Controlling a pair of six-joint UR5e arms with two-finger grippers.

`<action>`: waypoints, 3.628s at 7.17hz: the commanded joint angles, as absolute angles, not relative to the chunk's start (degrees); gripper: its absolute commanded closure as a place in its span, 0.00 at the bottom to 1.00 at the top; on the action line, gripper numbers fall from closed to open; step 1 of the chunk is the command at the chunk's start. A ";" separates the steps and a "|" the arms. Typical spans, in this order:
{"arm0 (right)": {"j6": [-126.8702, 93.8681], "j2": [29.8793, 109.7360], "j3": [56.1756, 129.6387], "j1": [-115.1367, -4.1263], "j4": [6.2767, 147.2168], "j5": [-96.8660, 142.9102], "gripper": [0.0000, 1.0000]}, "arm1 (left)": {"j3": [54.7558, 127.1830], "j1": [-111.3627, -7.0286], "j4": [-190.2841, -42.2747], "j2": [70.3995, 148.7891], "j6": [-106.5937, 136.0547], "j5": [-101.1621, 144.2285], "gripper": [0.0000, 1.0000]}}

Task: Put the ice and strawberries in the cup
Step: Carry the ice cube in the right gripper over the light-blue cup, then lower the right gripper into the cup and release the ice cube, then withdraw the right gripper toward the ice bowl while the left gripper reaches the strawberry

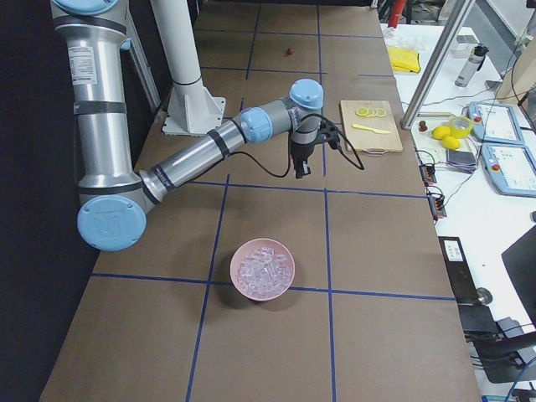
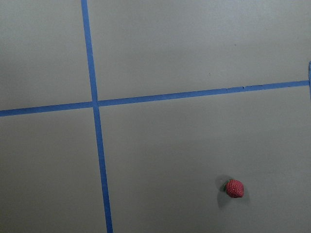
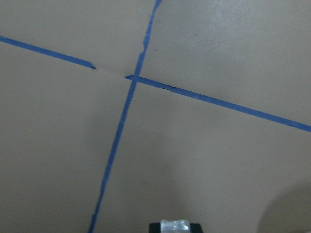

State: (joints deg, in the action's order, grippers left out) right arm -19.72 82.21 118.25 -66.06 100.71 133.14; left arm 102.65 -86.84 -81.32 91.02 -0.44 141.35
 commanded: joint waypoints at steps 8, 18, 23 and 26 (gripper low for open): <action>-69.13 44.83 93.99 -33.24 95.50 113.04 1.00 | 102.39 -86.84 -81.39 91.14 -0.44 141.33 0.00; -73.30 40.96 90.52 -28.56 94.39 109.34 0.01 | 102.22 -86.84 -81.47 91.14 -0.53 141.33 0.00; -72.69 42.09 95.69 -31.44 96.31 109.60 0.00 | 103.09 -85.27 -81.73 91.76 3.30 140.81 0.00; -57.18 53.14 112.37 -39.17 107.20 110.74 0.00 | 106.69 -77.53 -85.92 91.06 16.48 136.96 0.00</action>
State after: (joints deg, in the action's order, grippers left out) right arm -63.66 48.52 105.81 -35.59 103.36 110.18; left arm 105.44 -79.82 -83.28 91.42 11.35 139.34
